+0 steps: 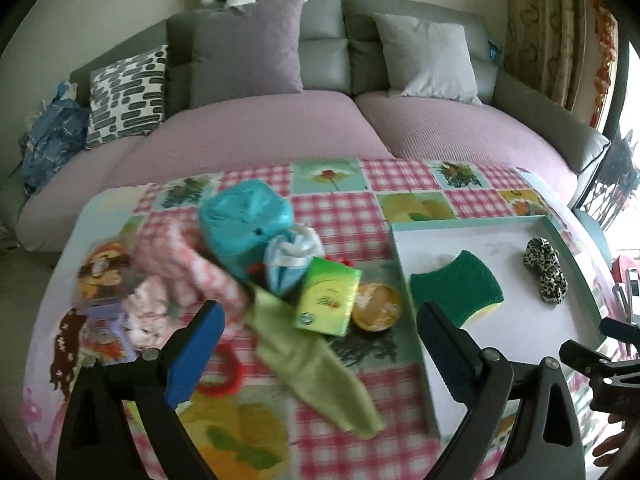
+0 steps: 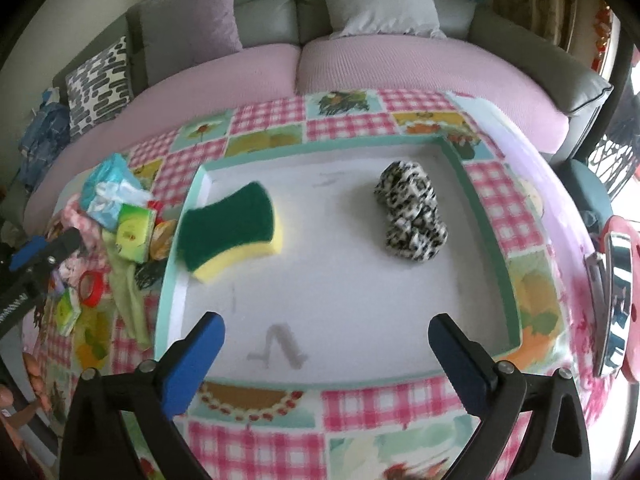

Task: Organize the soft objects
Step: 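Move both tools back over the pile of soft items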

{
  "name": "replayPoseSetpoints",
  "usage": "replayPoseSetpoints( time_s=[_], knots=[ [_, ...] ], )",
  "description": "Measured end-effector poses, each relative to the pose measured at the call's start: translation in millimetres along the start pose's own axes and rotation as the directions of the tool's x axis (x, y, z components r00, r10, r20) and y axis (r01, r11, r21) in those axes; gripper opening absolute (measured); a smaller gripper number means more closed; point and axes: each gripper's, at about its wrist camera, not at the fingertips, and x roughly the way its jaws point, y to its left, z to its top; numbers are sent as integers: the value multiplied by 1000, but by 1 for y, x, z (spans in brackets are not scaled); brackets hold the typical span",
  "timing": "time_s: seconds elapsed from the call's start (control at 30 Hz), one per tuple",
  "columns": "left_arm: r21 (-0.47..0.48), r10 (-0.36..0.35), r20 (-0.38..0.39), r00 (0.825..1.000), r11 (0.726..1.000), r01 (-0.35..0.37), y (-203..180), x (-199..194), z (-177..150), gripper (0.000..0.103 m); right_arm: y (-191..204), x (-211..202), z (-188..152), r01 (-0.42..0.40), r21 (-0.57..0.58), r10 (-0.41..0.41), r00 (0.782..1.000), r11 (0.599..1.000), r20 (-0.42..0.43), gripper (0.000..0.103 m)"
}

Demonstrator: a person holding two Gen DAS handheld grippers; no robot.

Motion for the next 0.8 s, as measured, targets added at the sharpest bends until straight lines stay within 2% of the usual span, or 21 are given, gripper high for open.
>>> replayPoseSetpoints(
  time_s=[0.13,0.37,0.57,0.8],
  knots=[
    [10,11,21,1000,1000,-11,17,-21,-5,97,10,-4,-11,5,7,-4,999,1000,-36,103],
    [36,18,28,999,999,-19,39,-47,-25,97,34,-14,-26,5,-33,-6,1000,999,-28,103],
    [-51,20,-1,1000,998,-20,78,-58,-44,97,56,-24,-35,-37,-50,37,999,998,-3,103],
    [-122,55,-13,998,991,-57,122,-71,-59,97,93,-27,-41,-55,-114,56,998,992,-1,103]
  ],
)
